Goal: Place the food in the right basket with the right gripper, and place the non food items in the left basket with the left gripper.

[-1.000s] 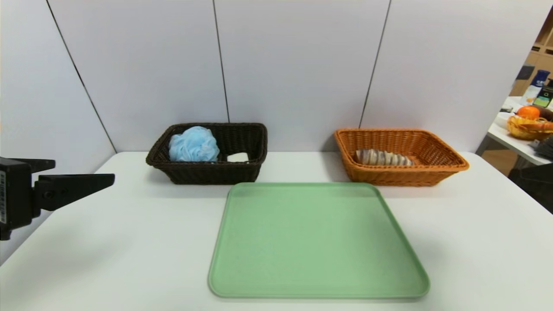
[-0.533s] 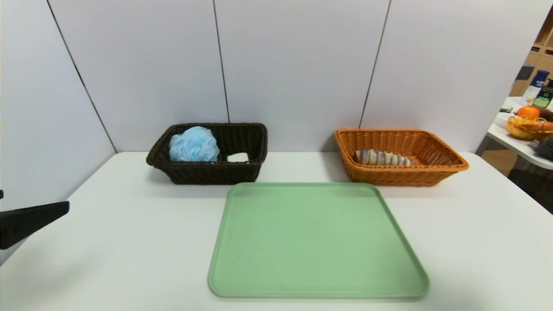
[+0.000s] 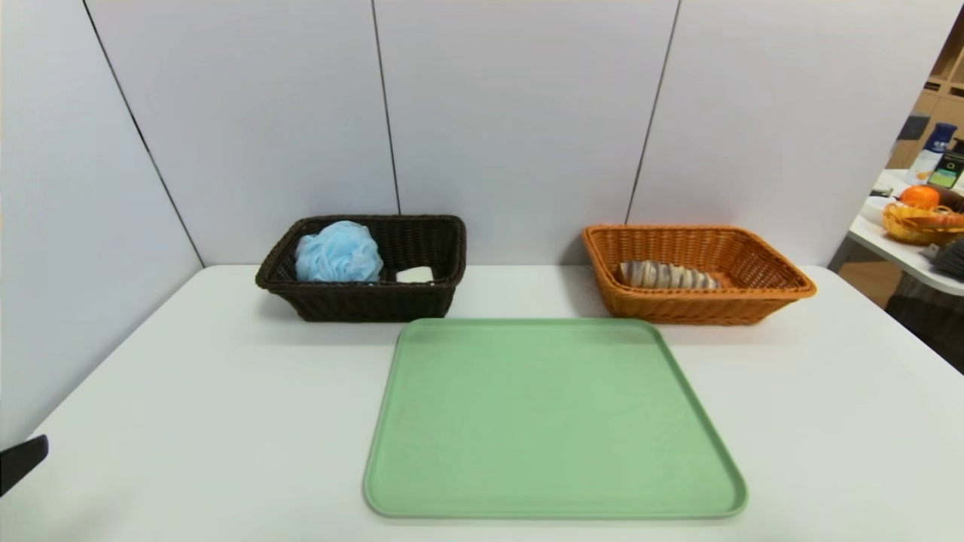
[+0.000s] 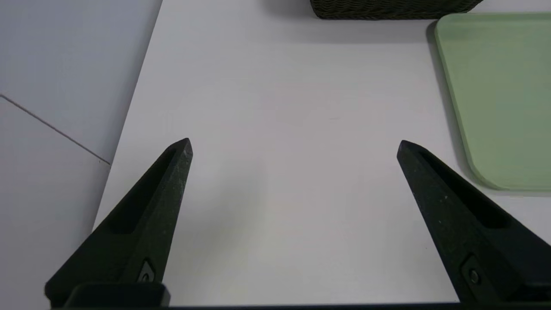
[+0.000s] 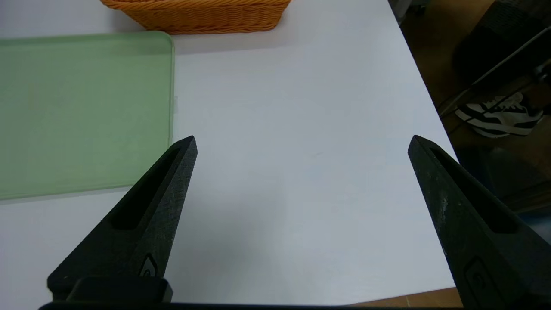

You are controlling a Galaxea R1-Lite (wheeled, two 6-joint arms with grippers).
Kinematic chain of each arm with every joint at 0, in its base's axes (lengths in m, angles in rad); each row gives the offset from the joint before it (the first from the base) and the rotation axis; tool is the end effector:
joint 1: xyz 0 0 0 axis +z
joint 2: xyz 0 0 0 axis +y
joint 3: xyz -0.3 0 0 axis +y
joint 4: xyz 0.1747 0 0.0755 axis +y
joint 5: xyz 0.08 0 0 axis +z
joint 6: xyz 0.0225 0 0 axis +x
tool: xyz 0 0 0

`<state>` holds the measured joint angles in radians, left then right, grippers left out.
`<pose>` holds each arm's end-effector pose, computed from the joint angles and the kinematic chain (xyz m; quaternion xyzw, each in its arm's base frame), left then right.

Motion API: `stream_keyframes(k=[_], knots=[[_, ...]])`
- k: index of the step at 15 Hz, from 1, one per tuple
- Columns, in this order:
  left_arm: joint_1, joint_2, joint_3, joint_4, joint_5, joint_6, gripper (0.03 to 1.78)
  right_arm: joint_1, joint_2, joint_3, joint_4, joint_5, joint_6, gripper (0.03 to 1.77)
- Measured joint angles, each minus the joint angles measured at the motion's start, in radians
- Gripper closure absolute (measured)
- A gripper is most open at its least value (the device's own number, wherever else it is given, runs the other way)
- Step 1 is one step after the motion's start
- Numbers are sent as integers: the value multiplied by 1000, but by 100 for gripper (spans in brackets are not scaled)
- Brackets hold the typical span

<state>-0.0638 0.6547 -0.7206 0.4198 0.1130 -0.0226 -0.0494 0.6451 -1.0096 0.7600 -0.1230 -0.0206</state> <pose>0.0275 0.0008 0.2340 0.0044 0.1751 0.0262 0.9842 -0.0091 -0.0023 0.2738 -0.0173 0.1972 -0.0824 0.9767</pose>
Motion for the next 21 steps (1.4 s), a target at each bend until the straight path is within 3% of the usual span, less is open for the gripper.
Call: stream_keyframes(k=[9,14,16,18,21], knots=[[22,-222,171,0,-68,1,12,-1,-233,135,54,76,0,10],[50,-333,244,-6,-97,0,12,19,-361,197,51,81,-8,10],[53,-364,270,-50,-101,0,12,31,-406,211,49,90,-12,10],[52,-385,314,-135,-104,0,12,35,-448,230,28,132,-6,10],[52,-422,376,-214,-105,1,12,39,-492,273,-65,142,-6,10]])
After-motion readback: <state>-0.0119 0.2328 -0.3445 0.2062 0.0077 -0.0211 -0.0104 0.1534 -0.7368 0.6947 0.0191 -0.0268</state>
